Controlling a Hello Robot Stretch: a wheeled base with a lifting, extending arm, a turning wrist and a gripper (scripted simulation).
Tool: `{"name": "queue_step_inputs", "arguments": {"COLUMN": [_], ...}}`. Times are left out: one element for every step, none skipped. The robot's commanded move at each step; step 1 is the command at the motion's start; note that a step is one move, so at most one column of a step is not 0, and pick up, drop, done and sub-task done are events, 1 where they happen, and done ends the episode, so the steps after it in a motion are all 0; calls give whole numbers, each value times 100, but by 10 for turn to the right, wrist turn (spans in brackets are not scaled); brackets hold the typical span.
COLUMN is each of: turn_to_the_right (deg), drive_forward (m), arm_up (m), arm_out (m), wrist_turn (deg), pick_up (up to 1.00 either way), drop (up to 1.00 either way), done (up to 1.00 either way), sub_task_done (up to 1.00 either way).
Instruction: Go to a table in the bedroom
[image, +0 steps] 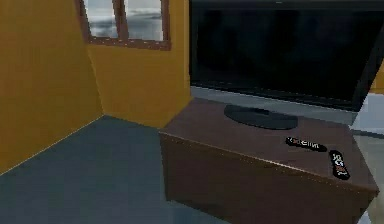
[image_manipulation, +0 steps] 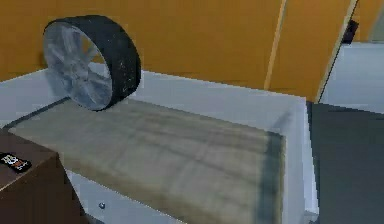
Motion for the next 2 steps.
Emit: {"name": "queue_step_inputs", "arguments": {"turn_to_the_right": [120,0], "drive_forward": [0,10], "arm_up": [0,0], "arm_out": [0,0], "wrist_turn": [0,0], "pick_up": [0,0], "drop": [0,0], "done": [0,0], "sub_task_done": [0,0]}}
